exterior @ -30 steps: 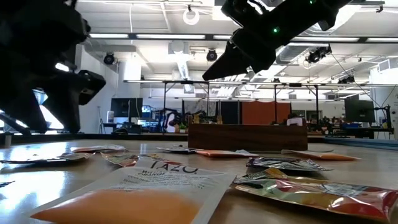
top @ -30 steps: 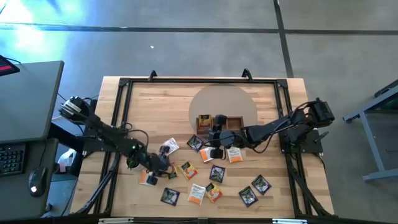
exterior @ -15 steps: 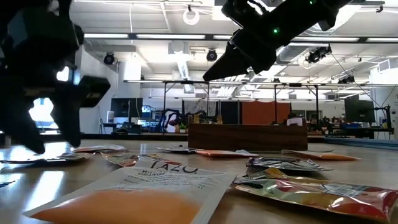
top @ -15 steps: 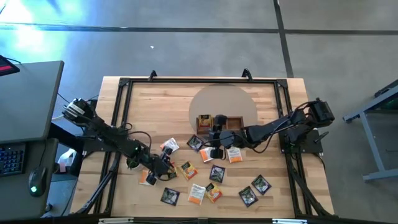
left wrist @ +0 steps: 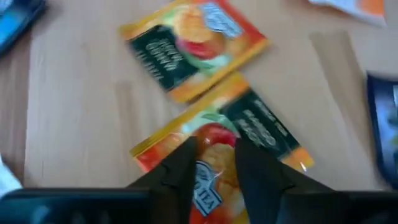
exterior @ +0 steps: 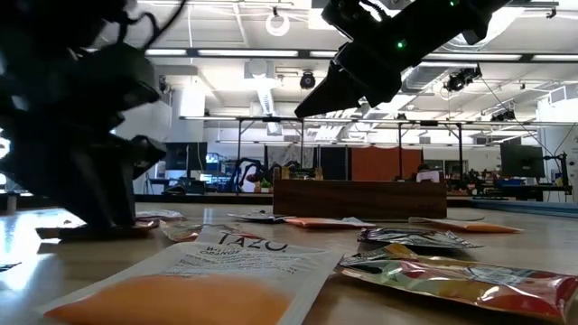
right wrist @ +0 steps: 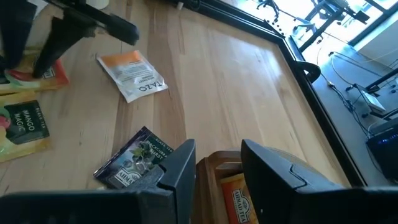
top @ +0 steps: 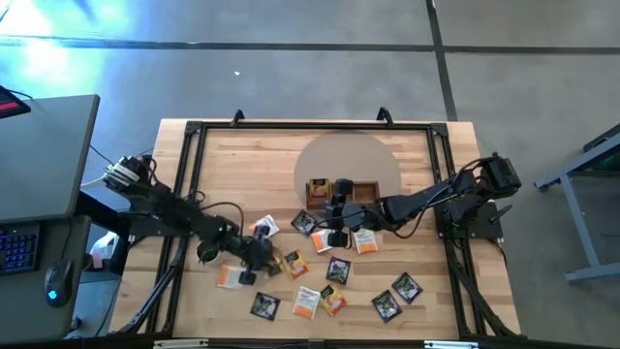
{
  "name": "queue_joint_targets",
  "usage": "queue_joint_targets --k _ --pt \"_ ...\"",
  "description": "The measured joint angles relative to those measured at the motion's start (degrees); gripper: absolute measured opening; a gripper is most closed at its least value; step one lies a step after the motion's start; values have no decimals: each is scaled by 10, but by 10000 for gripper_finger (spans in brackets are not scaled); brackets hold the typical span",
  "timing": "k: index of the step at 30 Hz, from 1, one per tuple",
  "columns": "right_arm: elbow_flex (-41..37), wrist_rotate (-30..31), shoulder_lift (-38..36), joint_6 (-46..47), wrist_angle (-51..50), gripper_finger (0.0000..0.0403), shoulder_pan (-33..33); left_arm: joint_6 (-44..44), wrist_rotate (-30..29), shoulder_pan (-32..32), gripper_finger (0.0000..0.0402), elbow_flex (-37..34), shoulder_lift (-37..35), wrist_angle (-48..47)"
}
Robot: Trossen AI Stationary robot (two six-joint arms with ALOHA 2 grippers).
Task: Pick & Place Tea
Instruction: Put the yellow tea bag into the left section of the wooden organizer
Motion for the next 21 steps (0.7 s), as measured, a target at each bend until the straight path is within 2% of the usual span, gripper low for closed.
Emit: queue_joint_targets --k 4,7,10,14,17,21 --pt "0 -30 0 4 1 126 0 -124 -8 38 42 -1 1 5" --pt "0 -102 0 22 7 126 0 -190 -41 62 12 -3 2 14" --pt "0 -171 10 -15 33 126 5 -209 -50 81 4 -4 3 30" --pt "0 -226 63 -121 117 126 28 -224 -50 107 7 -4 4 54" --pt "0 -224 113 -195 172 126 44 -245 -54 128 6 0 4 49" --pt "5 -169 168 -259 219 125 49 -277 -51 152 5 2 4 47"
